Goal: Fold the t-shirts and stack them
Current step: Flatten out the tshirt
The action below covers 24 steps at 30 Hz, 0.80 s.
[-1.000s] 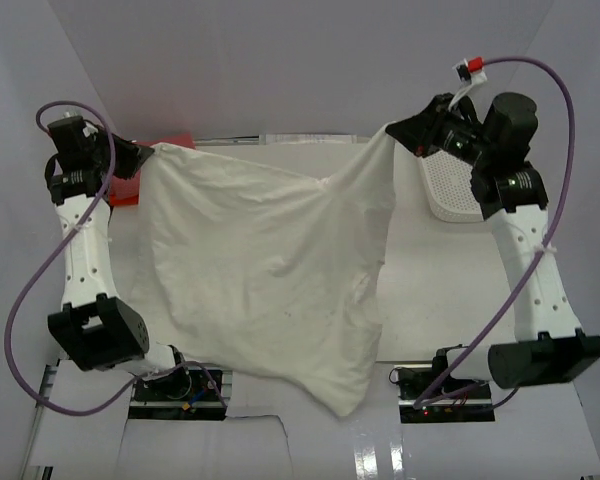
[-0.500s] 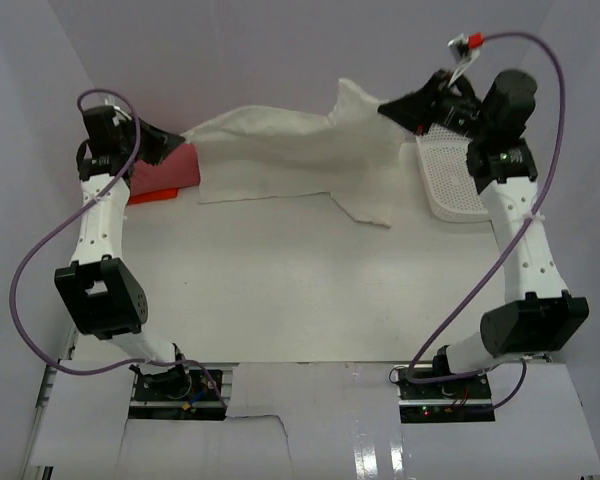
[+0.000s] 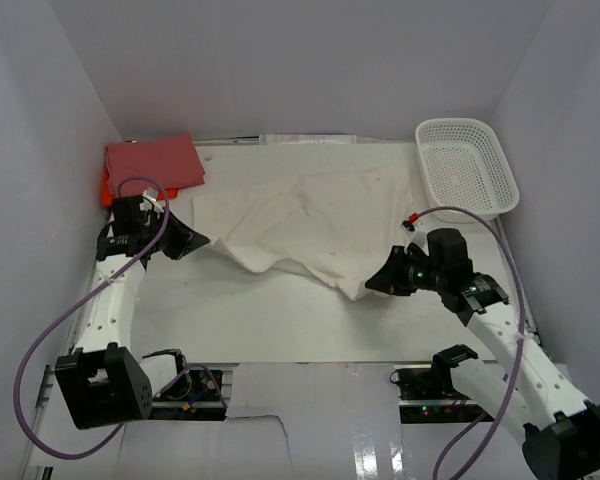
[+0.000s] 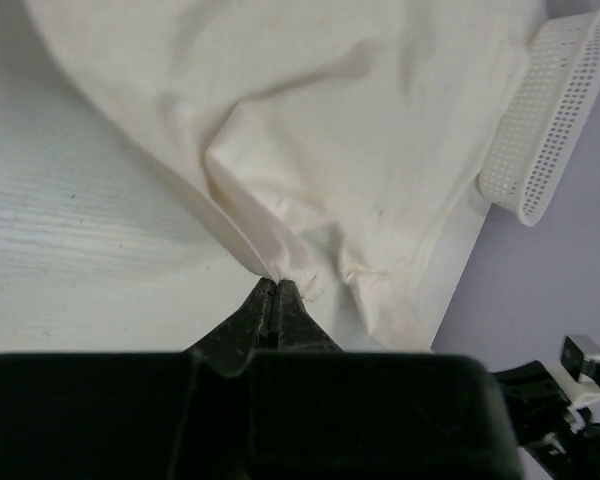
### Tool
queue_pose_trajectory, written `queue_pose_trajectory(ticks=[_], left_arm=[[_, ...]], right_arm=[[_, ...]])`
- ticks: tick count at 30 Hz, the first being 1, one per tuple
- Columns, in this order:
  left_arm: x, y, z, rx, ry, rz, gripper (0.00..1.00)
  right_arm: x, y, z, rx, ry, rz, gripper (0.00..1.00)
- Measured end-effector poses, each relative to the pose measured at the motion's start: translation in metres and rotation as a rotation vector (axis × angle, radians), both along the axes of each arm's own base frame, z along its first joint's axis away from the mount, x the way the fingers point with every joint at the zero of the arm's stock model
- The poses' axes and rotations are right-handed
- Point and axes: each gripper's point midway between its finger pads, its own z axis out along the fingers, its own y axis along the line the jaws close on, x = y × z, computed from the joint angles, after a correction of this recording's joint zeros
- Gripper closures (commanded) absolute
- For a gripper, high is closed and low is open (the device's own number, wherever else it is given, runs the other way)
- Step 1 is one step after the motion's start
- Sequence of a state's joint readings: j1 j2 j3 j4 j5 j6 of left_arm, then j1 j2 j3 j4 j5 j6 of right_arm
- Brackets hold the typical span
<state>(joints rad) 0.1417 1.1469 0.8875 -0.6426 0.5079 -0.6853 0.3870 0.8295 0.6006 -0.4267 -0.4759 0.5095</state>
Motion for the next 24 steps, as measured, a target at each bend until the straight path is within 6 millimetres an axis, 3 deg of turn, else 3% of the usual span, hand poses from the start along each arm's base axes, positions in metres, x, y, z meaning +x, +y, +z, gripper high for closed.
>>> queue_pose_trajectory(ticks=[2, 5, 6, 7, 8, 10, 14, 16, 19, 20, 22, 24], left_arm=[[0.007, -0.001, 0.028, 0.008, -0.073, -0.018, 1.00], [0.022, -0.002, 0.063, 0.000, -0.132, -0.046, 1.00], [0.026, -0.003, 0.073, -0.002, -0.148, -0.051, 1.00], [0.029, -0.003, 0.097, 0.003, -0.186, -0.052, 1.00], [0.029, -0.003, 0.100, 0.004, -0.195, -0.052, 1.00], [0.025, 0.001, 0.135, 0.028, -0.250, -0.031, 1.00], [0.001, 0.008, 0.238, 0.104, -0.513, 0.033, 1.00], [-0.026, 0.008, 0.277, 0.128, -0.643, 0.065, 1.00], [-0.057, 0.004, 0.297, 0.130, -0.737, 0.081, 1.00], [-0.059, 0.002, 0.295, 0.123, -0.743, 0.077, 1.00], [-0.043, 0.003, 0.278, 0.104, -0.710, 0.072, 1.00], [-0.013, 0.006, 0.238, 0.079, -0.593, 0.075, 1.00]], right_arm=[[0.008, -0.005, 0.046, -0.004, -0.104, -0.031, 0.92], [0.029, -0.003, 0.146, 0.039, -0.326, -0.042, 0.92], [0.032, -0.002, 0.174, 0.053, -0.383, -0.039, 0.92], [0.033, -0.003, 0.204, 0.070, -0.451, -0.039, 0.92], [0.031, -0.005, 0.233, 0.087, -0.524, -0.041, 0.92], [0.015, -0.015, 0.279, 0.100, -0.626, -0.049, 0.92], [-0.035, -0.040, 0.361, 0.149, -0.867, -0.071, 0.92], [-0.062, -0.055, 0.383, 0.168, -0.963, -0.093, 0.92], [-0.083, -0.071, 0.394, 0.164, -1.033, -0.131, 0.92], [-0.082, -0.072, 0.393, 0.156, -1.036, -0.139, 0.92], [-0.062, -0.069, 0.379, 0.115, -0.994, -0.153, 0.92], [-0.028, -0.058, 0.353, 0.060, -0.900, -0.150, 0.92]])
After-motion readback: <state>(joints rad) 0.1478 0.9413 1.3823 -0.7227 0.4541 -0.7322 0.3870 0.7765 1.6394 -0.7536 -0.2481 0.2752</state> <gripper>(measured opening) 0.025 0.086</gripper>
